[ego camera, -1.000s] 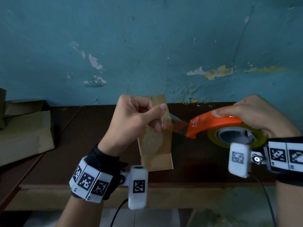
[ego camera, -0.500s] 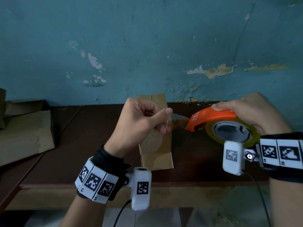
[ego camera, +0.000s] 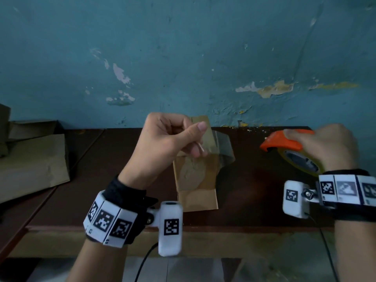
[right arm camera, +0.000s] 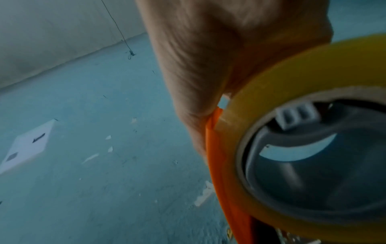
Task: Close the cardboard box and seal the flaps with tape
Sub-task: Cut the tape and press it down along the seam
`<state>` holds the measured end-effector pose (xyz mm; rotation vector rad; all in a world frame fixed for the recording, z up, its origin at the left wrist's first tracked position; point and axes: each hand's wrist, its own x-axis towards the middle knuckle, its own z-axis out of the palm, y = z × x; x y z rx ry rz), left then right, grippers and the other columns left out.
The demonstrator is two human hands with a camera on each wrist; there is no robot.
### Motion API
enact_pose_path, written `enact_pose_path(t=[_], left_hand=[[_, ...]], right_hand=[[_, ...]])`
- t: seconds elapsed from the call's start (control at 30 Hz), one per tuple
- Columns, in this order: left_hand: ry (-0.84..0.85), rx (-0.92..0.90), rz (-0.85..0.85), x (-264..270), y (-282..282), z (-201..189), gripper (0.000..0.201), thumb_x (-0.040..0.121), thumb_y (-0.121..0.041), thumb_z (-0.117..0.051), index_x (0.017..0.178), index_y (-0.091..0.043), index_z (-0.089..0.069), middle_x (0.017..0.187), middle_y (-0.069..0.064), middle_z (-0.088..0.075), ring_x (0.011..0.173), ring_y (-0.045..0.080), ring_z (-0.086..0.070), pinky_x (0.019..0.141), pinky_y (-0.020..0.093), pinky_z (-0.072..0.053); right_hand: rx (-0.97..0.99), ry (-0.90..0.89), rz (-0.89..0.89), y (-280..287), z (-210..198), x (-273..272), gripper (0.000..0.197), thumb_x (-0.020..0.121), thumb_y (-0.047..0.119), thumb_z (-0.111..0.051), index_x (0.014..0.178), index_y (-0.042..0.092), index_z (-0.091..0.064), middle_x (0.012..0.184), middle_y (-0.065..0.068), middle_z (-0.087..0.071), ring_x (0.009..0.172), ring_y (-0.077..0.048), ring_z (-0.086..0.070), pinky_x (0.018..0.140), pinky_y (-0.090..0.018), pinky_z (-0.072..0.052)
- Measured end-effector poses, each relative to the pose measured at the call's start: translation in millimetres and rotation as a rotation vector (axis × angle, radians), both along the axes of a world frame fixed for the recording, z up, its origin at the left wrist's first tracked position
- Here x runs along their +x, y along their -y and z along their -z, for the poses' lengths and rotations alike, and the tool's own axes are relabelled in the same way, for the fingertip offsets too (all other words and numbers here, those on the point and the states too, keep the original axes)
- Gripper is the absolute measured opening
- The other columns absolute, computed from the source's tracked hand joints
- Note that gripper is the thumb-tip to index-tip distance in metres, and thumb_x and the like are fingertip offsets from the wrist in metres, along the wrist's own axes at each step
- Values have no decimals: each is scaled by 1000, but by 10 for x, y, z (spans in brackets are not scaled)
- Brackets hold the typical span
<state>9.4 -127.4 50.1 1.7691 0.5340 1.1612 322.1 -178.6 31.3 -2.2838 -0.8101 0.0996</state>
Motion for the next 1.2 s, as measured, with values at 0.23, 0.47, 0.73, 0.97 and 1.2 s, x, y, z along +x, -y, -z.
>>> enact_pose_path(t=[0.23,0.47,0.73,0.97,1.2], left_hand=[[84,-33,53,-1,65,-70,36,94,-14,-66,58,-19,-64,53,8,-63,57,28,-72,56,24,-53],[74,-38,65,-2,65,-67,38,94,-19,-65,57,-24,-64,53,6,-63,58,32,-73,56,28,-53],[73,-64,66,-4,52,-37,37,94,-19,-65,57,-24,-63,54,6,-63,58,29,-73,55,25,-53],[69,-75,54,2,32,-25,39,95,-18,-64,56,-25,-63,55,7,-62,58,30,-72,55,27,-53],[68,-92,73,42,44,-12,36,93,-20,-65,57,-22,-62,54,9,-61,57,32,-72,55,27,-53]], right_hand=[[-132,38,-171,-140,193,-73,60,80,57,-76,64,3,-58,64,-16,-55,60,-28,-53,54,-33,-33],[-380,9,-271,-242,201,-90,58,71,62,-81,78,6,-69,81,-14,-70,77,-30,-67,74,-38,-53],[-562,40,-335,-388,308,-215,65,62,61,-86,97,10,-66,92,-9,-68,85,-26,-66,80,-42,-56],[-442,130,-296,-331,215,-234,56,76,63,-77,81,7,-70,75,-13,-68,71,-27,-66,63,-38,-49],[309,-66,-610,-178,15,-374,21,88,35,-76,87,15,-69,87,-5,-71,85,-20,-68,74,-33,-55]])
